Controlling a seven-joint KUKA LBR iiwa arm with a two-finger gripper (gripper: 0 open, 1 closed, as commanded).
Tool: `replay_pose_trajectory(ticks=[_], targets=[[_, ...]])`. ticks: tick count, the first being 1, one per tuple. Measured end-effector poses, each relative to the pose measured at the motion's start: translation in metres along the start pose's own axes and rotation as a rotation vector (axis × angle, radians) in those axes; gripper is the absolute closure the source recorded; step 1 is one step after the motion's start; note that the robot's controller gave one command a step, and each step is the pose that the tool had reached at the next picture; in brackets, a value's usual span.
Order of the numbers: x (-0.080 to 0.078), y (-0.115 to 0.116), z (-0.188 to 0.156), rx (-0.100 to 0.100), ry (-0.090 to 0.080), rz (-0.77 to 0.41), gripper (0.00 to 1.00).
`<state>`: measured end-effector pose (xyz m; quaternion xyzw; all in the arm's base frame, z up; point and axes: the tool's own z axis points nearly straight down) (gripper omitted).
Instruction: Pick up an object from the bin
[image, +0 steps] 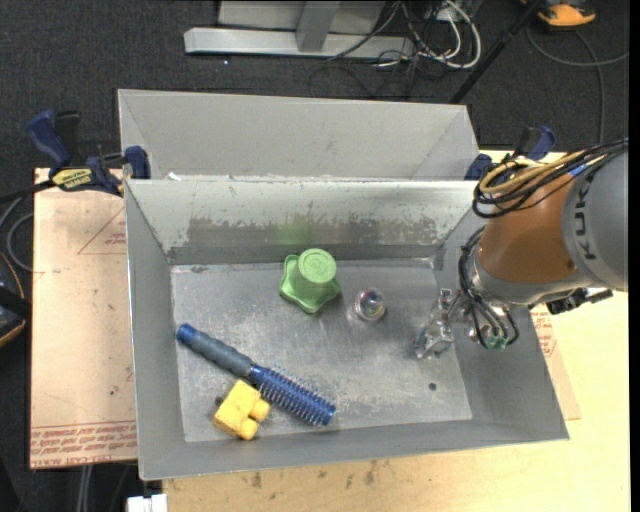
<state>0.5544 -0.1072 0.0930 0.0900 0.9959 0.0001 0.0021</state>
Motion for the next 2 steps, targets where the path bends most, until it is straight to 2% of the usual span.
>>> replay_pose_trajectory(ticks=[1, 2], targets=[[0.000, 0.001, -0.002, 0.000, 0.002, -0.001, 1.00], [-0.002, 0.001, -0.055, 0.000, -0.004, -0.001, 1.00]])
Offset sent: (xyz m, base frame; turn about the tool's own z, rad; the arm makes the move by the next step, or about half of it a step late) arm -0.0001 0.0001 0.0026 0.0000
